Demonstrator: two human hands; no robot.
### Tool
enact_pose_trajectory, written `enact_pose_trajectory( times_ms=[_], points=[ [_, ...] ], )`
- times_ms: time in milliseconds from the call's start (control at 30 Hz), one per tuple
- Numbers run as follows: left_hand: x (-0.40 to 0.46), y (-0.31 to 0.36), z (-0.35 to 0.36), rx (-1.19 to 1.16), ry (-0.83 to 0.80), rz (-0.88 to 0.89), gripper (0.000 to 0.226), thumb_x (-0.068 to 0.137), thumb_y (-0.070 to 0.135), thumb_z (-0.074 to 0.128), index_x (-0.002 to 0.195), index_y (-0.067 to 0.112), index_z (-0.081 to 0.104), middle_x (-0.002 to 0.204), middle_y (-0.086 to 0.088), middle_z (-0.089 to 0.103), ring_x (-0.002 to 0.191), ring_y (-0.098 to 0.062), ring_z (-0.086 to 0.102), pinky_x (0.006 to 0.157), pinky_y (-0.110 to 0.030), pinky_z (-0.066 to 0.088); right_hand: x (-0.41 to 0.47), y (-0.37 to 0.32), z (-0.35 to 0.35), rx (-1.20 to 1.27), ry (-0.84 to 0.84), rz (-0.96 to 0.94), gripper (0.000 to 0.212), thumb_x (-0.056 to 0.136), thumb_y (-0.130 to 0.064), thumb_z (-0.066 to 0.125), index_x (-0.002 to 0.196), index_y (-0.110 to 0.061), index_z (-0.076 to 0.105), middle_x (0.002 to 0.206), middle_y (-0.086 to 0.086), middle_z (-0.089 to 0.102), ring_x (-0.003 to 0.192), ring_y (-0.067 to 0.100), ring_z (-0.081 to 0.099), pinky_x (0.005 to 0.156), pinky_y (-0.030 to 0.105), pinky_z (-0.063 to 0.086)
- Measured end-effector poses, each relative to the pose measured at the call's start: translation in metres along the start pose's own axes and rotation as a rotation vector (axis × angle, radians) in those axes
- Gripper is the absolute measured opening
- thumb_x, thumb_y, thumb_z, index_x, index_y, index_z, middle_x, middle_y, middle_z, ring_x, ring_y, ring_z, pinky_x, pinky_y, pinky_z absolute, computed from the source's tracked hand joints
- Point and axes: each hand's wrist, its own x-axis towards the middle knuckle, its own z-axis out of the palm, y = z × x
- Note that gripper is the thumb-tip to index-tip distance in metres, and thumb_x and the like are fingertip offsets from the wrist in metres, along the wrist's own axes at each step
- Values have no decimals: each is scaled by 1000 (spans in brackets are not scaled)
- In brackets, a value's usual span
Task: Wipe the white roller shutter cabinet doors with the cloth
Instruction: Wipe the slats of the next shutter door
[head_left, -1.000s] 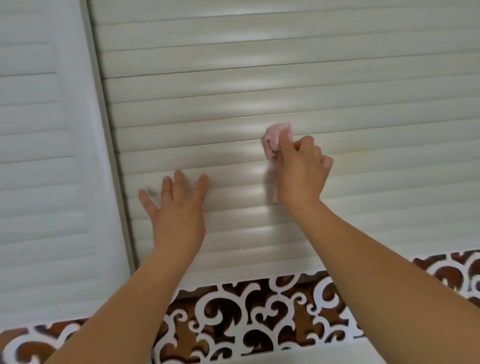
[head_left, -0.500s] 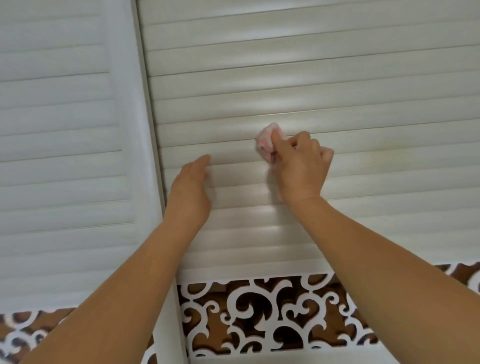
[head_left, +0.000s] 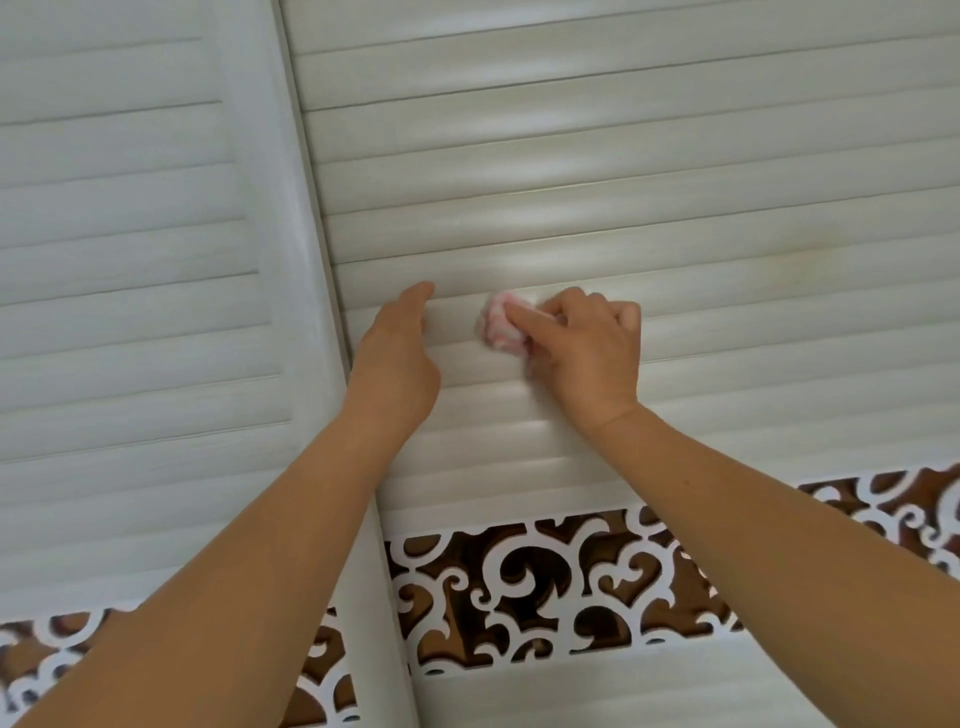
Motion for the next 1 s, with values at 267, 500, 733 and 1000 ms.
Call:
enact_pose_trajectory(
  times_ms=[267,500,733,1000],
  points=[
    [-10,2,11,147,-26,78,60,86,0,47,142,12,31,137,-12,41,124,-26,44,107,-45,27,-34,-38,20,19,-131,-132,59,45,-20,88,101,-31,72,74,-4,62,61,22,58,67,31,22],
    [-30,23,30,334,-111,158,83,76,-14,40,146,23,21,149,3,29,134,-11,30,115,-46,-5,-89,-10,13,20,-170,-231,41,47,-20,88,85,-27,75,70,-3,60,59,21,56,72,32,27],
    [-31,8,29,380,-76,178,76,79,-16,34,145,22,28,146,1,38,131,-12,36,116,-37,-7,-112,53,-18,47,-59,497,16,84,-21,63,98,-24,71,85,4,61,65,19,52,72,27,18],
    [-33,12,33,444,-48,205,68,82,-9,35,142,23,34,145,2,41,127,-15,42,115,-35,-9,-93,-15,4,159,-50,650,18,89,-23,62,105,-29,67,93,-1,59,77,21,53,73,28,24]
  ],
)
